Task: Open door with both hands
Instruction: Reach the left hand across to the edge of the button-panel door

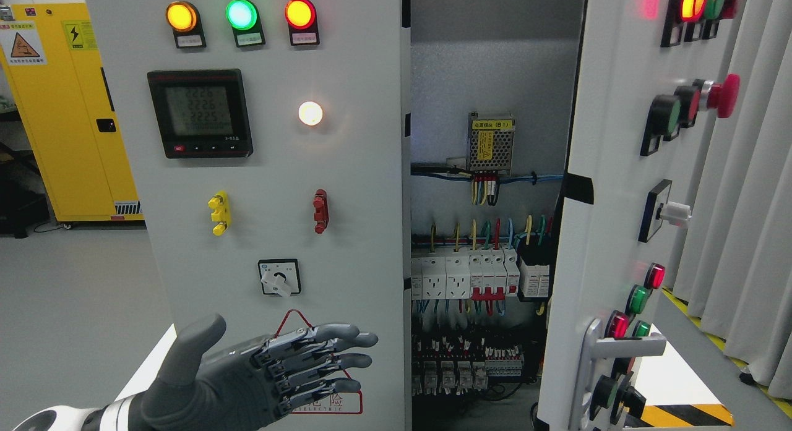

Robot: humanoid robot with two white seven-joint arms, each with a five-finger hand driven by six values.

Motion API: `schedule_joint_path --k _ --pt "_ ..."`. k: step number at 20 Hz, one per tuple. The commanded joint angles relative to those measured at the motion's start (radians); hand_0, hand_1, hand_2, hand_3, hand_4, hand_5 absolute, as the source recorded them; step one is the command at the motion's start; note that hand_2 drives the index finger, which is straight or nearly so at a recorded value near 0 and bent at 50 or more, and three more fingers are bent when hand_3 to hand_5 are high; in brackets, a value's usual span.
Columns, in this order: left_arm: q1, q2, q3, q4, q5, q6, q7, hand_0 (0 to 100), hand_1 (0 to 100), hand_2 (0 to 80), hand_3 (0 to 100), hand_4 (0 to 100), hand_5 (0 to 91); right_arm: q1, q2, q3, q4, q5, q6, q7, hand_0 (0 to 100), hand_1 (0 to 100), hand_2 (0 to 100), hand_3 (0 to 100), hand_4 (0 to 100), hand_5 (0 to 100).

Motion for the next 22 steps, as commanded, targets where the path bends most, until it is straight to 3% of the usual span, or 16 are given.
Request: schedule_joint_path --k 1,6,10,15,19,22 --pt "-0.189 -0.135 -0.228 0.149 0.005 0.001 0.006 0 0 0.0 0 0 0.0 0.001 0.000 0.000 0.000 0.000 0.000 0.000 24 0 0 0 0 0" --pt "-0.304 -0.200 -0.241 0.248 0.011 0.010 0.004 0 0 0.0 0 0 0.0 0.001 0.000 0.000 0.001 0.000 0.000 0.000 24 0 0 0 0 0" --pt "-0.362 -0.342 -0.246 0.330 0.007 0.059 0.004 0 0 0.0 0 0 0.0 0.001 0.000 0.000 0.001 0.000 0.000 0.000 24 0 0 0 0 0" --pt "-0.436 -0.382 -0.269 0.357 0.001 0.064 0.009 0 0 0.0 0 0 0.0 0.001 0.000 0.000 0.001 0.000 0.000 0.000 24 0 0 0 0 0" --pt "-0.461 -0.387 -0.269 0.348 -0.016 0.067 0.087 0 0 0.0 0 0 0.0 0.001 0.000 0.000 0.001 0.000 0.000 0.000 24 0 0 0 0 0" --pt "-0.479 -0.408 -0.269 0.347 -0.016 0.075 0.090 0 0 0.0 0 0 0.0 0.001 0.000 0.000 0.001 0.000 0.000 0.000 24 0 0 0 0 0"
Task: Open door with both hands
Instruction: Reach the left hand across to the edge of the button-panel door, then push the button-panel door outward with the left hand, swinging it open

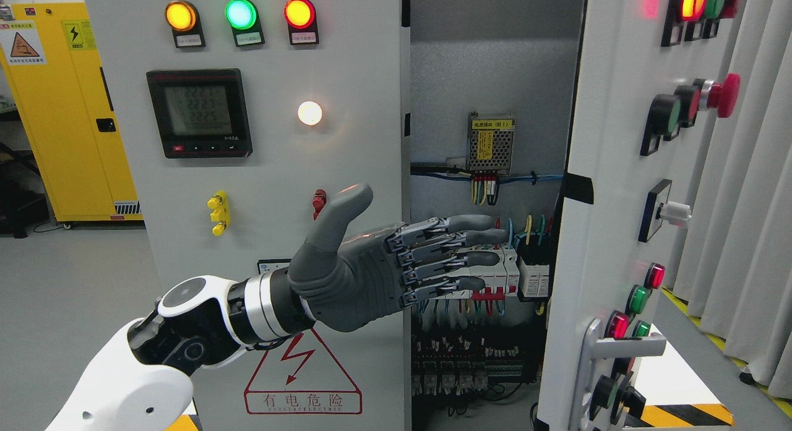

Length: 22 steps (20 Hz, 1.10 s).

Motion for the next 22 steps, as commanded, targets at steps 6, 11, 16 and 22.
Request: schedule_joint_path --k 6,11,16,22 --pt "-0.071 -0.168 -0.048 0.055 -0.009 0.019 0.014 0 0 0.0 0 0 0.0 0.000 0.000 0.000 0.000 0.000 0.000 0.000 24 0 0 0 0 0" --pt "-0.074 -0.221 -0.100 0.061 -0.053 0.022 0.015 0 0 0.0 0 0 0.0 0.000 0.000 0.000 0.000 0.000 0.000 0.000 24 0 0 0 0 0" --pt "-0.094 -0.249 -0.100 0.065 -0.055 0.024 0.018 0 0 0.0 0 0 0.0 0.000 0.000 0.000 0.000 0.000 0.000 0.000 24 0 0 0 0 0" --pt "-0.099 -0.260 -0.098 0.054 -0.053 0.024 0.060 0 0 0.0 0 0 0.0 0.000 0.000 0.000 0.000 0.000 0.000 0.000 24 0 0 0 0 0"
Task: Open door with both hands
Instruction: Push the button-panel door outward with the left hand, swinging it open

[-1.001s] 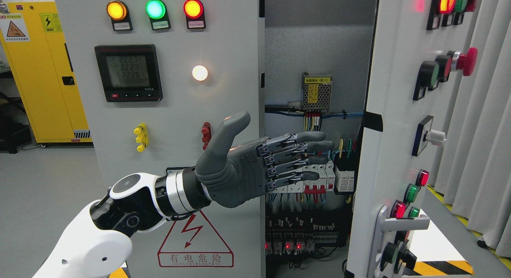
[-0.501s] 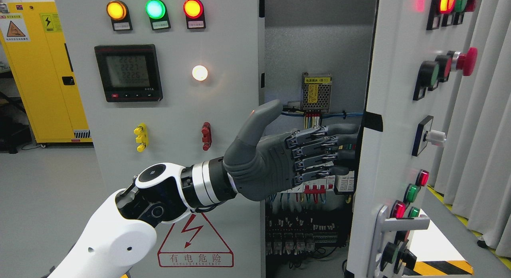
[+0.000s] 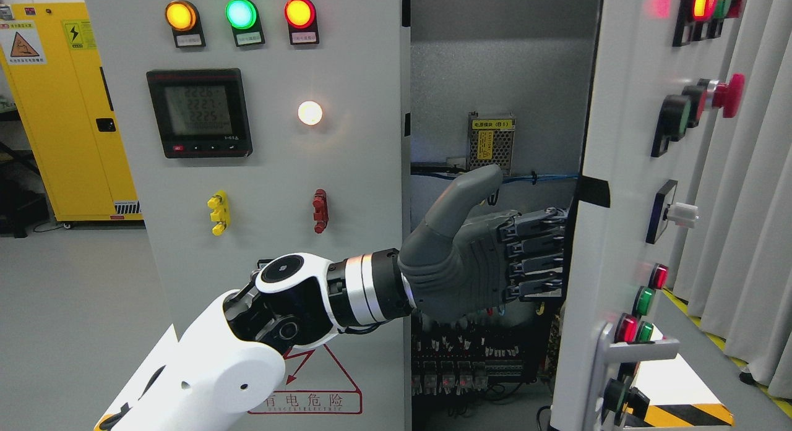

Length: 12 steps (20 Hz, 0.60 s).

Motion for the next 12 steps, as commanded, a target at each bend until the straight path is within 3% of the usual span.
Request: schedule_joint_path --k 1,6,12 --pt "-0.008 -0.076 -0.020 -0.002 -0.005 0.000 0.017 0 0 0.0 0 0 0.0 0.000 0.000 0.000 0.000 0.000 0.000 0.000 24 0 0 0 0 0" --pt "-0.011 -0.099 -0.027 -0.019 -0.005 0.000 0.030 0 0 0.0 0 0 0.0 0.000 0.000 0.000 0.000 0.000 0.000 0.000 24 0 0 0 0 0" --pt "-0.011 -0.154 -0.034 -0.037 -0.007 -0.002 0.155 0 0 0.0 0 0 0.0 0.000 -0.002 0.000 0.000 0.000 0.000 0.000 24 0 0 0 0 0"
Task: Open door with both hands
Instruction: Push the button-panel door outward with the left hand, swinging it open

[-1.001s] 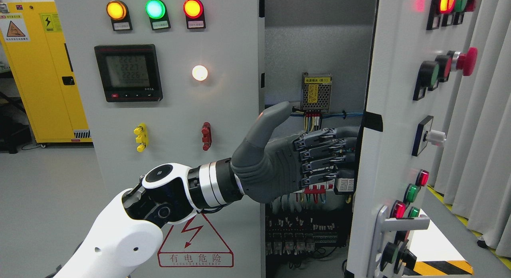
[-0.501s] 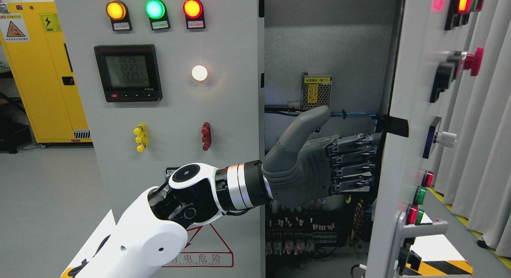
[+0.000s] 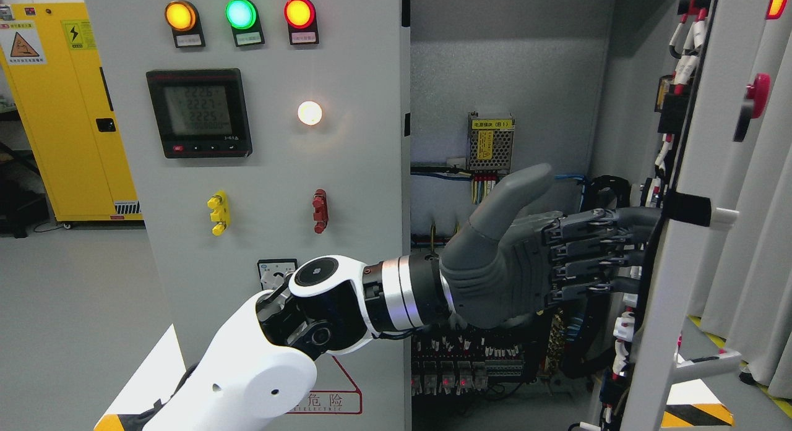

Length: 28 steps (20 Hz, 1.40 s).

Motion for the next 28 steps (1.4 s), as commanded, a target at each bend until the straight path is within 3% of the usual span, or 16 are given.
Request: schedule_joint_path --k 1,4,9,14,19,24,28 --pt "-0.001 -0.093 -0.022 -0.023 -0.006 -0.004 0.055 0 0 0.0 0 0 0.0 0.000 0.000 0.000 0.000 0.000 -0.002 0.000 24 0 0 0 0 0" --pt "0.002 -0.129 -0.036 -0.023 -0.044 -0.004 0.061 0 0 0.0 0 0 0.0 0.000 0.000 0.000 0.000 0.000 0.000 0.000 24 0 0 0 0 0" --pt "0.002 -0.179 -0.068 -0.024 -0.049 -0.007 0.064 0 0 0.0 0 0 0.0 0.000 -0.001 0.000 0.000 0.000 0.000 0.000 24 0 0 0 0 0" --pt "0.002 -0.247 -0.087 -0.011 -0.093 -0.013 0.172 0 0 0.0 0 0 0.0 0.000 0.000 0.000 0.000 0.000 0.000 0.000 24 0 0 0 0 0" --pt "-0.002 -0.317 -0.097 0.032 -0.127 -0.013 0.183 0 0 0.0 0 0 0.0 -0.002 -0.001 0.000 -0.002 0.000 0.000 0.000 24 0 0 0 0 0" --pt "-0.030 -0.325 -0.114 0.043 -0.130 -0.019 0.187 0 0 0.0 0 0 0.0 -0.002 -0.001 0.000 -0.002 0.000 0.000 0.000 24 0 0 0 0 0" --pt "-0.038 -0.325 -0.127 0.052 -0.127 -0.020 0.222 0 0 0.0 0 0 0.0 -0.002 -0.001 0.000 -0.002 0.000 0.000 0.000 24 0 0 0 0 0"
